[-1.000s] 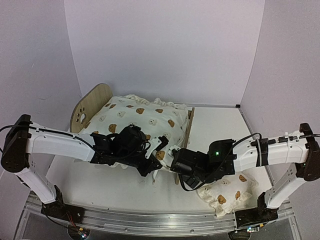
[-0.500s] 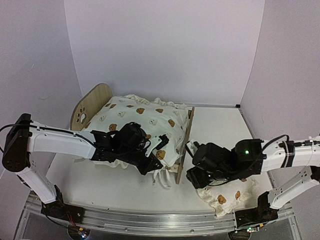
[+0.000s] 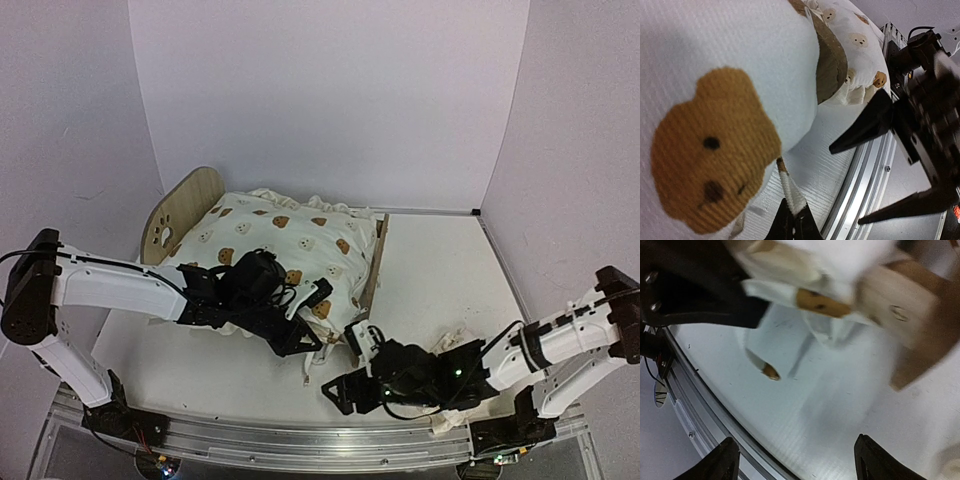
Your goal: Set up the pet bed
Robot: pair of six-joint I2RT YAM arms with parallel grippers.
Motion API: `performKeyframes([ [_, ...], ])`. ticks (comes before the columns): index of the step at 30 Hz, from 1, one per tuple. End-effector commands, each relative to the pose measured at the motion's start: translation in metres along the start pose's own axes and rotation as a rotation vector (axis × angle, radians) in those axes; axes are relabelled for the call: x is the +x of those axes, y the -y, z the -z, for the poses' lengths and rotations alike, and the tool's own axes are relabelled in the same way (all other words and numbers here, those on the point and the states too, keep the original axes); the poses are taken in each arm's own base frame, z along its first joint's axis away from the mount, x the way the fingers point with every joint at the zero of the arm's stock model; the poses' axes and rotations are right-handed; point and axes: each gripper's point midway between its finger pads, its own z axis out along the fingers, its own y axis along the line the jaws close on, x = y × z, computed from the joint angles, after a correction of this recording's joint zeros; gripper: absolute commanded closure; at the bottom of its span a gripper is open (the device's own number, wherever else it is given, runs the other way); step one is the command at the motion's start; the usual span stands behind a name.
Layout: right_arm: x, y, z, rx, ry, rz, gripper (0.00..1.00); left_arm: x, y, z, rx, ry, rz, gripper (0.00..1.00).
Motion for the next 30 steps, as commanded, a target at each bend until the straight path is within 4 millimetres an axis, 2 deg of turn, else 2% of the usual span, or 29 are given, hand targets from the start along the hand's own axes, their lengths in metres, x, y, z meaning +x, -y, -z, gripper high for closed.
performKeyframes([
  [1, -0.037, -0.031, -0.017, 0.004, 0.262, 0.051, 0.22, -0.029, 0.016, 0.019, 0.035, 0.099, -0.031, 1.00],
  [2, -0.040, -0.030, -0.022, 0.002, 0.301, 0.028, 0.25, -0.032, 0.017, 0.020, 0.035, 0.105, -0.038, 1.00],
  [3, -0.041, -0.028, -0.026, 0.005, 0.337, 0.016, 0.33, -0.034, 0.018, 0.021, 0.034, 0.110, -0.045, 1.00],
  [4, -0.044, -0.027, -0.031, 0.018, 0.378, -0.005, 0.38, -0.035, 0.018, 0.022, 0.033, 0.114, -0.051, 1.00],
  [6, -0.047, -0.027, -0.044, 0.049, 0.410, 0.014, 0.37, -0.038, 0.017, 0.023, 0.020, 0.124, -0.062, 1.00],
  [8, -0.045, -0.049, -0.055, 0.009, 0.425, 0.197, 0.36, -0.039, 0.013, 0.025, -0.008, 0.124, -0.071, 1.00],
  [9, -0.043, -0.053, -0.058, 0.022, 0.425, 0.307, 0.37, -0.039, 0.011, 0.027, -0.023, 0.122, -0.077, 1.00],
  [11, -0.042, -0.041, -0.059, 0.087, 0.430, 0.437, 0.40, -0.039, 0.003, 0.031, -0.082, 0.111, -0.094, 1.00],
  [13, -0.045, -0.028, -0.055, 0.112, 0.425, 0.510, 0.48, -0.041, -0.008, 0.037, -0.163, 0.101, -0.115, 1.00],
  [16, -0.041, -0.018, -0.059, 0.152, 0.400, 0.647, 0.56, -0.042, -0.015, 0.041, -0.211, 0.085, -0.145, 1.00],
  [19, -0.039, -0.024, -0.058, 0.137, 0.398, 0.781, 0.61, -0.041, -0.017, 0.036, -0.215, 0.062, -0.159, 1.00],
  [22, -0.049, -0.028, -0.058, 0.156, 0.444, 0.824, 0.63, -0.040, -0.019, 0.032, -0.219, 0.048, -0.166, 1.00],
  [26, -0.054, -0.044, -0.063, 0.114, 0.500, 0.853, 0.69, -0.044, -0.024, 0.034, -0.250, 0.059, -0.175, 1.00],
  [30, -0.068, -0.034, -0.072, 0.232, 0.548, 0.819, 0.71, -0.049, -0.023, 0.037, -0.256, 0.065, -0.187, 1.00],
])
